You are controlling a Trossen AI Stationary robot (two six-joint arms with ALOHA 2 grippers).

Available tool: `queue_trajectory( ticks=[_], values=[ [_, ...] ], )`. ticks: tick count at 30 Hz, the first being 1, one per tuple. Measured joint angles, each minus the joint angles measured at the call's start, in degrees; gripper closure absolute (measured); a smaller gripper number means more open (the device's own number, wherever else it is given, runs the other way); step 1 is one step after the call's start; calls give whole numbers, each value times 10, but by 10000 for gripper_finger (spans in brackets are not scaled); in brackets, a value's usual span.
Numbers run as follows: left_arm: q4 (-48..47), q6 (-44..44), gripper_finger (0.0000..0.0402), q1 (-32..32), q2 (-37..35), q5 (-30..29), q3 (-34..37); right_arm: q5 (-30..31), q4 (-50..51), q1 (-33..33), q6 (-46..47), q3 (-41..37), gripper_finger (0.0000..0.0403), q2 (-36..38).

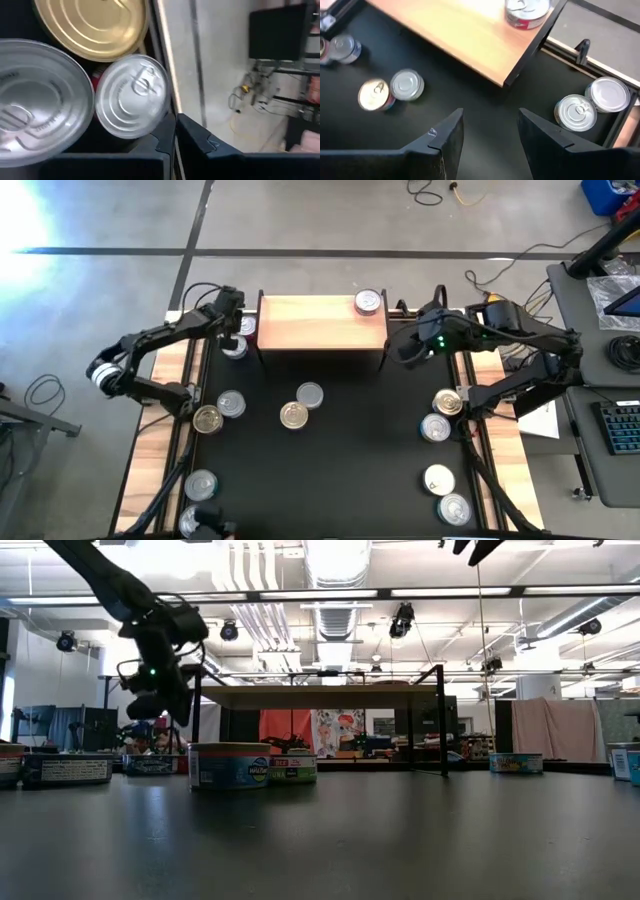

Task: Stack canned seafood by type on shelf
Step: Stack the red tuna can on top of the other red tuna can on the shelf

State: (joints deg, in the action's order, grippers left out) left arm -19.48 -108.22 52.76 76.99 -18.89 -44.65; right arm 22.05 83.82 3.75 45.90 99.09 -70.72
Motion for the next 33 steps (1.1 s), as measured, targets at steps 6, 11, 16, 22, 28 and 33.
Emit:
queue_trajectory(
  ticks=[6, 11, 16, 22, 28, 33],
  values=[
    [-1, -8, 398, 4, 36, 1, -19, -2, -1, 8, -8, 0, 227, -4],
    [-3, 0, 400, 10, 73, 21, -29, -20, -1, 16, -10, 0, 227, -5],
    [-24, -14, 400, 10, 101, 40, -30, -29, -1, 16, -4, 0, 227, -7],
    [-114, -17, 400, 10, 109, 49, -31, -56, -1, 16, 0, 0, 227, -7],
    [-164, 42, 400, 10, 95, 51, -7, -58, -1, 16, -3, 0, 227, -7],
    [-223, 68, 400, -6, 65, 64, 13, -58, -2, 19, -10, 0, 227, -7]
  ],
)
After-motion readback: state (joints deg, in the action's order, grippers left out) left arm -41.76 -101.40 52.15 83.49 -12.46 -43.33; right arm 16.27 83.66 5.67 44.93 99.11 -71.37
